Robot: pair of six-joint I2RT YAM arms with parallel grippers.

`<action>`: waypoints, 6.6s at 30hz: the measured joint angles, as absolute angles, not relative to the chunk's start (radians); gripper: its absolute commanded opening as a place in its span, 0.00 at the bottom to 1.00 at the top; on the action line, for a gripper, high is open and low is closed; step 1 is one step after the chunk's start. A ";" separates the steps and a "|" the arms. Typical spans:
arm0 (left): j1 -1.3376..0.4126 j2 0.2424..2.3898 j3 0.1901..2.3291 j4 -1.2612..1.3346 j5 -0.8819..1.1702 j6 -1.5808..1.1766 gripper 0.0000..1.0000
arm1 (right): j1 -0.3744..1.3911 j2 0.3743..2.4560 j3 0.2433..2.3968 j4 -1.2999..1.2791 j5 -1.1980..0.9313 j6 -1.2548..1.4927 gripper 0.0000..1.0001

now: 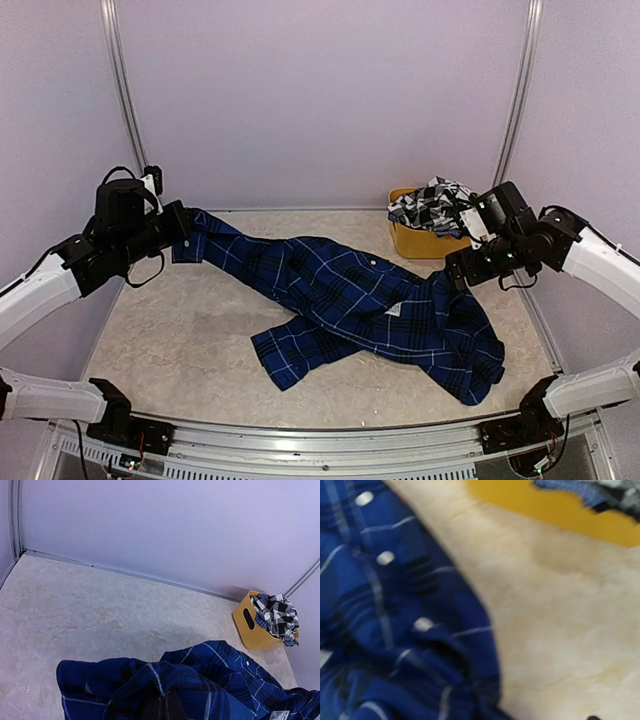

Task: Fold and stack the long sleeve shirts
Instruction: Pick up the crumpled shirt from the center of the board.

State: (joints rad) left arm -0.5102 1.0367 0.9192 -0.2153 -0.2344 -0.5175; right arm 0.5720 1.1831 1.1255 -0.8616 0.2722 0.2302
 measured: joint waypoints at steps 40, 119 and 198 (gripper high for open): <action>-0.291 1.216 1.039 -0.147 -0.135 -0.480 0.00 | 1.167 1.419 1.000 -0.653 0.290 0.318 0.73; -0.284 0.565 0.685 -0.619 -0.037 -0.715 0.59 | 0.995 1.217 0.964 -0.693 0.175 0.263 0.00; -0.824 1.404 0.802 0.177 -0.176 0.132 0.00 | 0.611 1.104 0.910 -0.741 -0.332 0.205 0.00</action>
